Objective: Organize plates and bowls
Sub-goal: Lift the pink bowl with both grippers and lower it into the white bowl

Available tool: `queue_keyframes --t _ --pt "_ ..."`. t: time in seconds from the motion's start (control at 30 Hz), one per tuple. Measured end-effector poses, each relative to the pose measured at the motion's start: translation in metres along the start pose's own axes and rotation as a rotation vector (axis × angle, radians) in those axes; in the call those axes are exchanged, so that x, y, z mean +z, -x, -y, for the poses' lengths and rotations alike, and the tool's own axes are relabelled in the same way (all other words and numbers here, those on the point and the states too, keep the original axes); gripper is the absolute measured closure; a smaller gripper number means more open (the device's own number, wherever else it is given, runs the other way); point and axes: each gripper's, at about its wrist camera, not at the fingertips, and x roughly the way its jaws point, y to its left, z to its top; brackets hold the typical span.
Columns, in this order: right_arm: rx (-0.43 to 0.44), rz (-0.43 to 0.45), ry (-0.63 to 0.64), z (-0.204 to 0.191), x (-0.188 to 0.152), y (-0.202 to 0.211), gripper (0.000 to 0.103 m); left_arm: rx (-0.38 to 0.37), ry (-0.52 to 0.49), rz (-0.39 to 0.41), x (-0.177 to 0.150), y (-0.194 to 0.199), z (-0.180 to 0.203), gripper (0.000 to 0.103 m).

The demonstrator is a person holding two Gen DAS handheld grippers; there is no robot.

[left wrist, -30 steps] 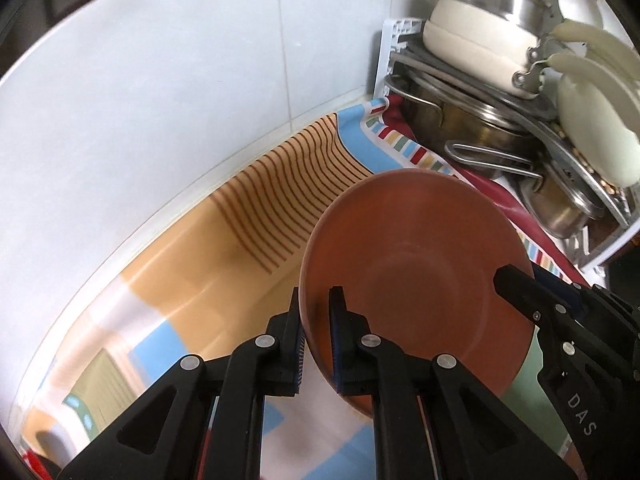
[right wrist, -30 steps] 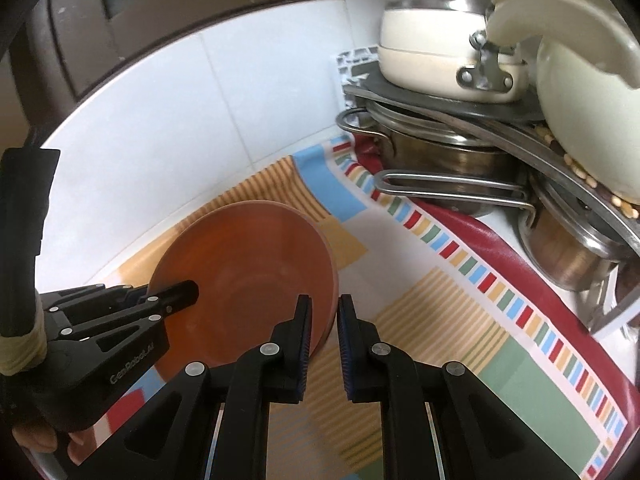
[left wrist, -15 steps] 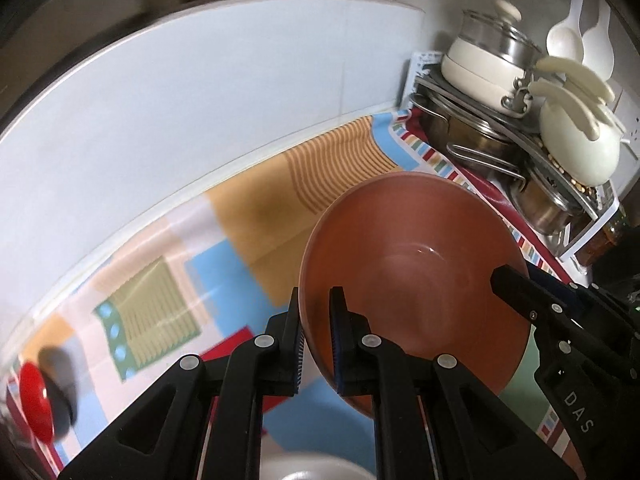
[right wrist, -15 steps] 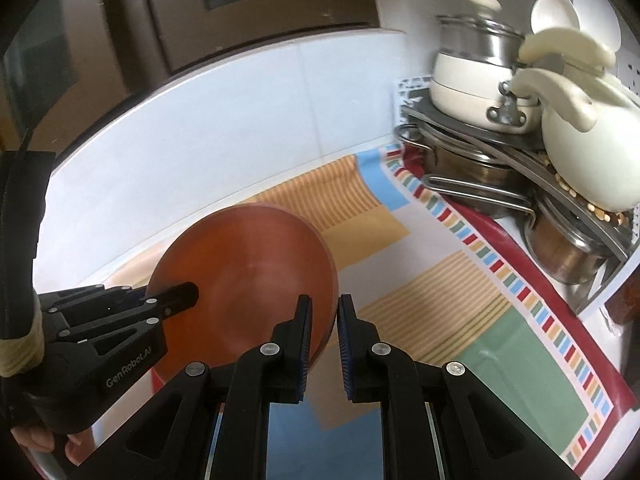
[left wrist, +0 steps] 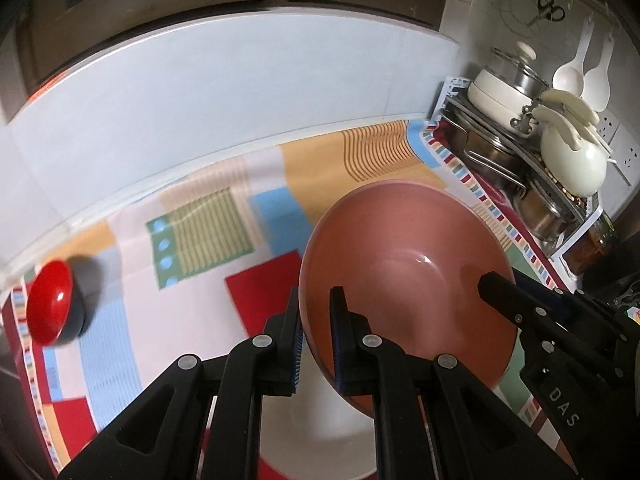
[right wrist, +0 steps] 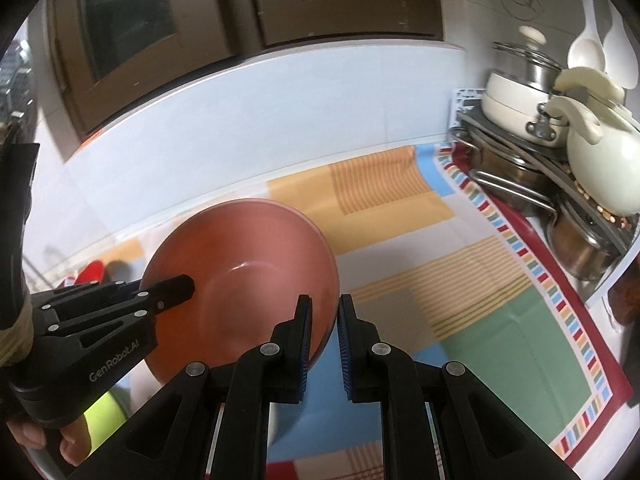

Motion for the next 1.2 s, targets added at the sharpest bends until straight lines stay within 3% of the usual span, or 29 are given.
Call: queue_keyframes --t 0.57,0.9,1.2 --pt "0.056 -0.078 0.07 -0.042 -0.046 -0.006 0.089 0.0 0.13 -0.101 -0.066 -0.001 -0.034 0.089" --pt "0.057 -0.133 0.083 -0.046 -0.062 -0.027 0.089 0.036 0.121 -0.158 -0.079 -0.023 -0.035 0.089" --pt "0.056 -0.171 0.09 -0.047 -0.07 -0.041 0.089 0.042 0.122 -0.164 -0.08 -0.03 -0.038 0.089"
